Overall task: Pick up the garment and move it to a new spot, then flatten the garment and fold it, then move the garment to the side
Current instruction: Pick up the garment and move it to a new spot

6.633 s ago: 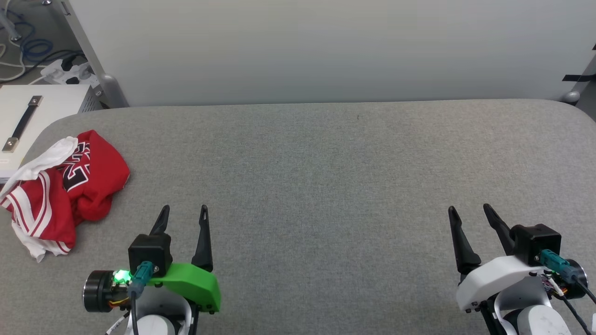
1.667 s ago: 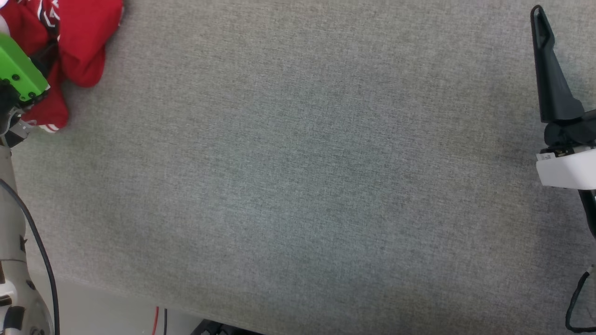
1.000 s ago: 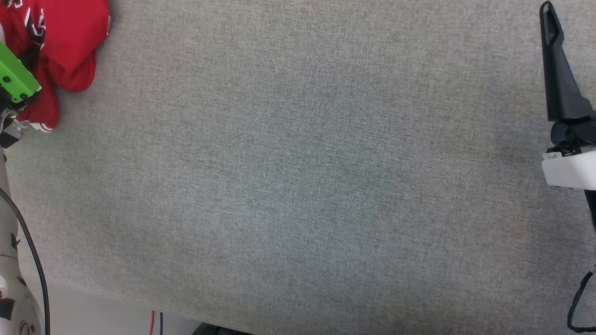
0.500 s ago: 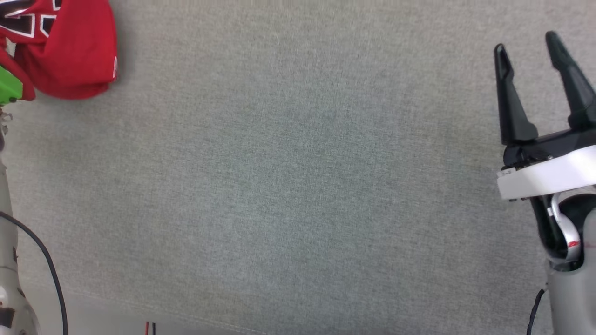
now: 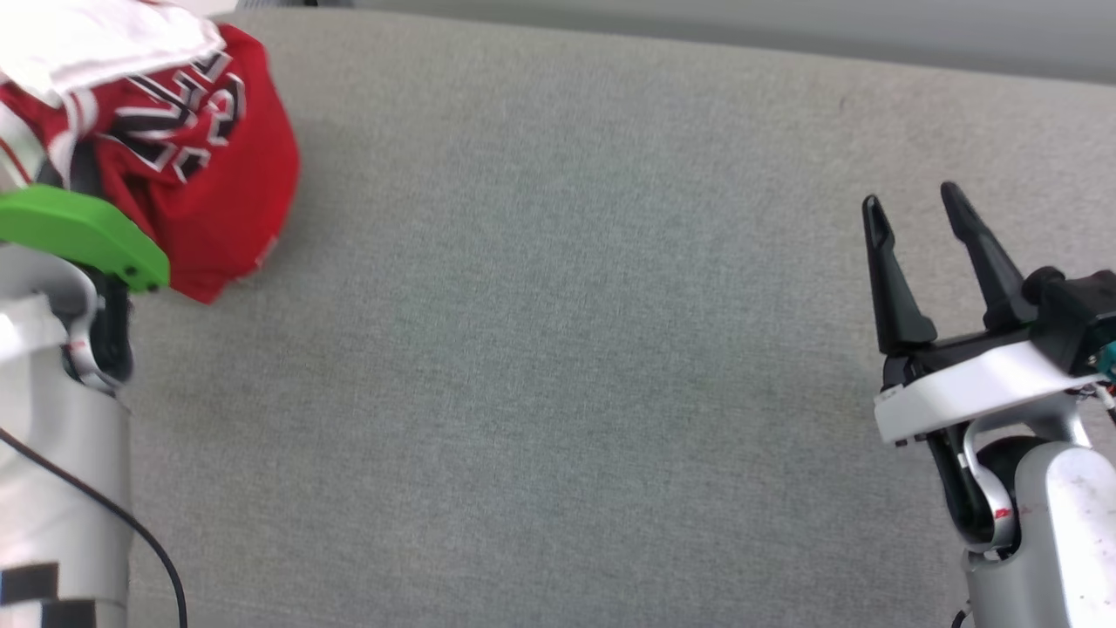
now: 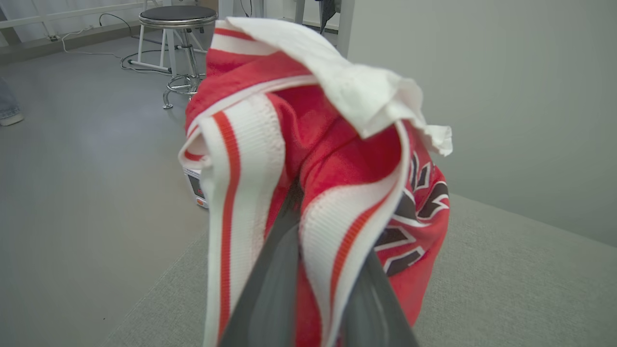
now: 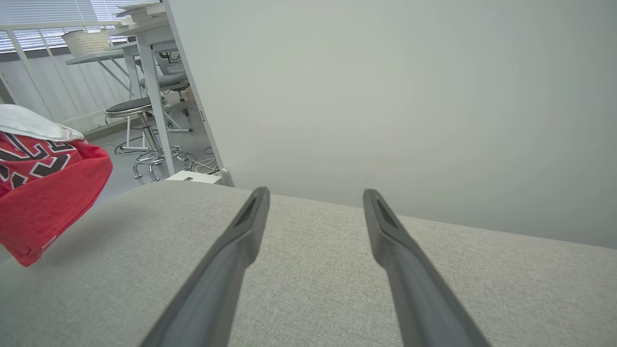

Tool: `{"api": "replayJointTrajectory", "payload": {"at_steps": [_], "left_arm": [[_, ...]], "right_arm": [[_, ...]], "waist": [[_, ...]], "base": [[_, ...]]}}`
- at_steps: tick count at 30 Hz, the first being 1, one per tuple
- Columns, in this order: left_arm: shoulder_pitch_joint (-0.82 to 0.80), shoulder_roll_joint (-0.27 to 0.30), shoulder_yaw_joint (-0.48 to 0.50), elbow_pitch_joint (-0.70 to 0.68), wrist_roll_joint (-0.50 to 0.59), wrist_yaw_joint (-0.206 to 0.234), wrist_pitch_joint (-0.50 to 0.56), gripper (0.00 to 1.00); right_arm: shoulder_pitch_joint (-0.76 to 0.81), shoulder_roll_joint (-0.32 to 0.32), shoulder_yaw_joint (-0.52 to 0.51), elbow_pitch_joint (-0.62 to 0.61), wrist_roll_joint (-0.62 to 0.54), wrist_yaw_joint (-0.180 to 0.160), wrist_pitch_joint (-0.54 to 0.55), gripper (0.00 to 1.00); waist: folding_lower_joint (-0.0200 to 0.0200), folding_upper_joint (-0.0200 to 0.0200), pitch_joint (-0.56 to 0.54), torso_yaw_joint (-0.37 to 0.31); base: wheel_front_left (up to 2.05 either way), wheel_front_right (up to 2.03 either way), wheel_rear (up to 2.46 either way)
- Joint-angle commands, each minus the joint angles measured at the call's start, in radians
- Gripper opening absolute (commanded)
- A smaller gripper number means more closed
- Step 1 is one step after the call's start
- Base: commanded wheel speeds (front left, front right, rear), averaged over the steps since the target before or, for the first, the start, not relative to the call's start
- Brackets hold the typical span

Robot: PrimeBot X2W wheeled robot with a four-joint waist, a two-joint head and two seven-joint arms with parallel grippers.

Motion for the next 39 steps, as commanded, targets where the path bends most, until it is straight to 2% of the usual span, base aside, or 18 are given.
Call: {"api": "replayJointTrajectory", "payload": {"at_steps": [1, 14, 21, 30, 39], "left_arm": [[0.043, -0.011, -0.006, -0.035, 0.002, 0.005, 0.011, 0.0], [0.33, -0.106, -0.102, -0.357, 0.015, 0.044, 0.134, 0.0], [0.429, -0.175, -0.201, -0.48, 0.026, 0.037, 0.178, 0.0], [0.453, -0.271, -0.374, -0.535, 0.039, -0.006, 0.198, 0.0], [0.396, -0.31, -0.535, -0.477, 0.027, -0.019, 0.203, 0.0]], "right_arm": [[0.018, 0.009, 0.0, 0.008, -0.004, -0.001, -0.01, 1.0], [0.115, 0.045, -0.021, 0.064, -0.015, -0.001, -0.012, 1.0], [0.153, 0.056, -0.044, 0.077, -0.02, -0.001, -0.005, 1.0], [0.16, 0.064, -0.051, 0.064, -0.023, -0.001, 0.004, 1.0], [0.129, 0.066, -0.057, 0.045, -0.016, -0.001, 0.003, 1.0]], "waist": [[0.0001, 0.0, -0.076, -0.031], [0.0001, 0.0, -0.195, -0.097], [0.0001, 0.0, -0.23, -0.154], [0.0001, 0.0, -0.218, -0.236], [0.0001, 0.0, -0.128, -0.314]], "base": [[0.0, 0.0, 0.0], [0.0, 0.0, 0.0], [0.0, 0.0, 0.0], [0.0, 0.0, 0.0], [0.0, 0.0, 0.0]]}}
